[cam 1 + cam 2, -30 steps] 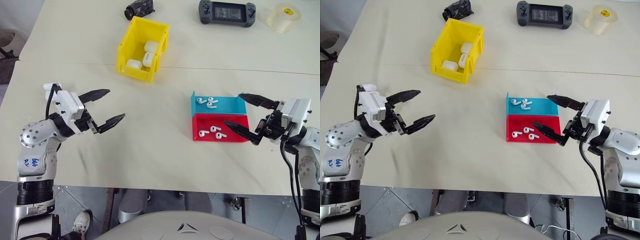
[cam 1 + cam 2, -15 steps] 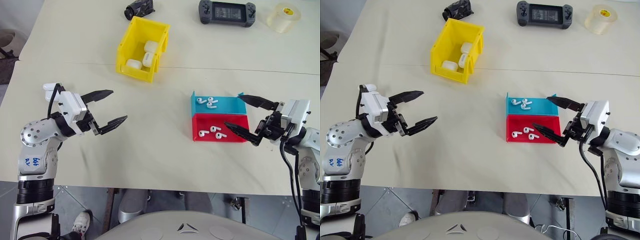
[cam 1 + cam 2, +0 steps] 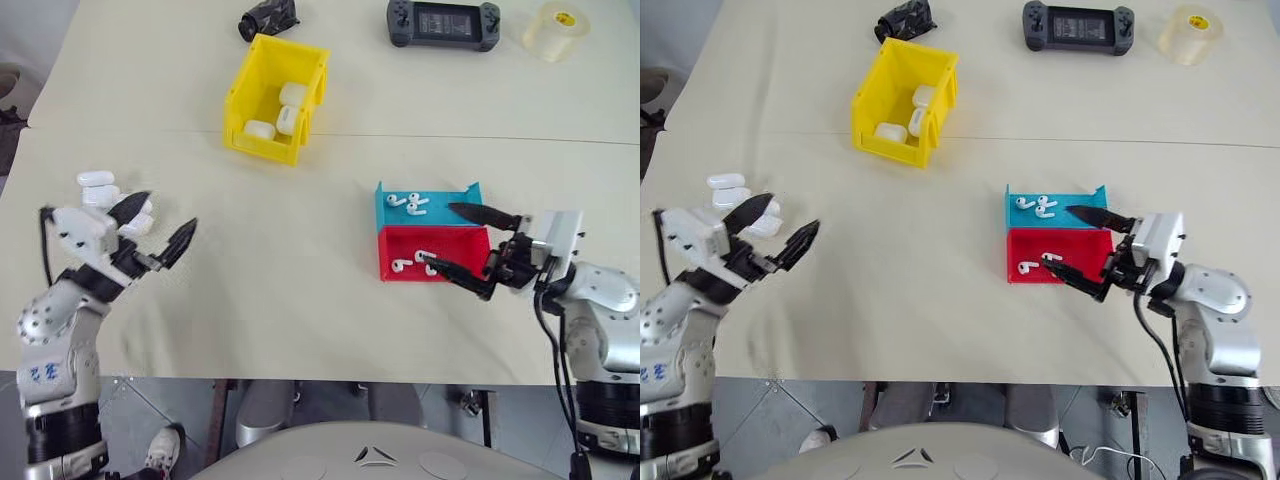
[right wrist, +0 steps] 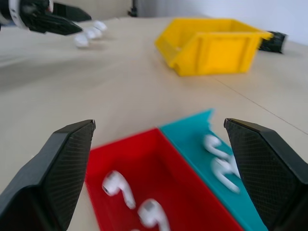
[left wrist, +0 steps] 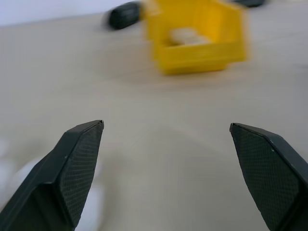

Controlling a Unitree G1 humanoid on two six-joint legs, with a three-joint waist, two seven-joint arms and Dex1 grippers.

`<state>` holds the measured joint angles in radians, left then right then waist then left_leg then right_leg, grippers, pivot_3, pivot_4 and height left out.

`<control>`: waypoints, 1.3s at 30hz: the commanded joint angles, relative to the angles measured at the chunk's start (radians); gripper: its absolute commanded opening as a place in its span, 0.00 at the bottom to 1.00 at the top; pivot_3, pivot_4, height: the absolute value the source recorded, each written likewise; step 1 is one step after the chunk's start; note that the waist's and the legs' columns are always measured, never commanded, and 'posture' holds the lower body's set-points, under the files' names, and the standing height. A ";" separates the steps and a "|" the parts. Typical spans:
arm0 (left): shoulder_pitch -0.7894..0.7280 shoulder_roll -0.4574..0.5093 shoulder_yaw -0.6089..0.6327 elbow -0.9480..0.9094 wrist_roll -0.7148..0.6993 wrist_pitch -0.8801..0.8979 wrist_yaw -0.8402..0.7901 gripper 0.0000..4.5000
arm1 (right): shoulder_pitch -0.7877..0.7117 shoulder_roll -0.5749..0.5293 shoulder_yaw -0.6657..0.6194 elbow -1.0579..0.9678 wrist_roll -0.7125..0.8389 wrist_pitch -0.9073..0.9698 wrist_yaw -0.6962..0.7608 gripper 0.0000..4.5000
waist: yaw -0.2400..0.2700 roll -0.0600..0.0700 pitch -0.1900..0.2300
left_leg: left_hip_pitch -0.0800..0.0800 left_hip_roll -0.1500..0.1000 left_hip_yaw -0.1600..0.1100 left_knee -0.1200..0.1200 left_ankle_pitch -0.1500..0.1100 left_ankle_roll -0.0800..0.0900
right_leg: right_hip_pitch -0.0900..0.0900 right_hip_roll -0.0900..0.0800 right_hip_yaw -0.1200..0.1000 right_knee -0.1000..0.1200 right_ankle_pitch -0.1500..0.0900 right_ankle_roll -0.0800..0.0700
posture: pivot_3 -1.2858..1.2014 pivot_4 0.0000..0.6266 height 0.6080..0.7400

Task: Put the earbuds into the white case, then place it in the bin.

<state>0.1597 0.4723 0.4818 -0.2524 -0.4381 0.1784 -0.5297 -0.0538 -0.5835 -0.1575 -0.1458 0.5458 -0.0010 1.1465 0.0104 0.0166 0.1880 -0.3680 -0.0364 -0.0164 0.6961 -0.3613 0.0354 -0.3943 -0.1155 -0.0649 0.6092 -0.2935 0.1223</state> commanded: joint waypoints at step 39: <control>-0.414 0.613 -0.299 0.137 -0.022 0.936 -0.016 0.99 | -0.009 -0.009 0.109 -0.181 0.022 0.000 0.038 1.00 | -0.010 -0.001 0.000 | -0.001 -0.001 -0.001 -0.006 -0.001 -0.002 | -0.006 0.001 0.001 0.004 -0.002 -0.003 | 0.52 0.24 1.00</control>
<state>-0.2370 1.0635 0.1964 -0.1185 -0.4818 1.0923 -0.5390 -0.0659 -0.5830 -0.0394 -0.2782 0.5495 -0.0040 1.1917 0.0007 0.0156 0.1880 -0.3686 -0.0378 -0.0168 0.6896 -0.3626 0.0337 -0.4000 -0.1140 -0.0637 0.6133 -0.2952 0.1192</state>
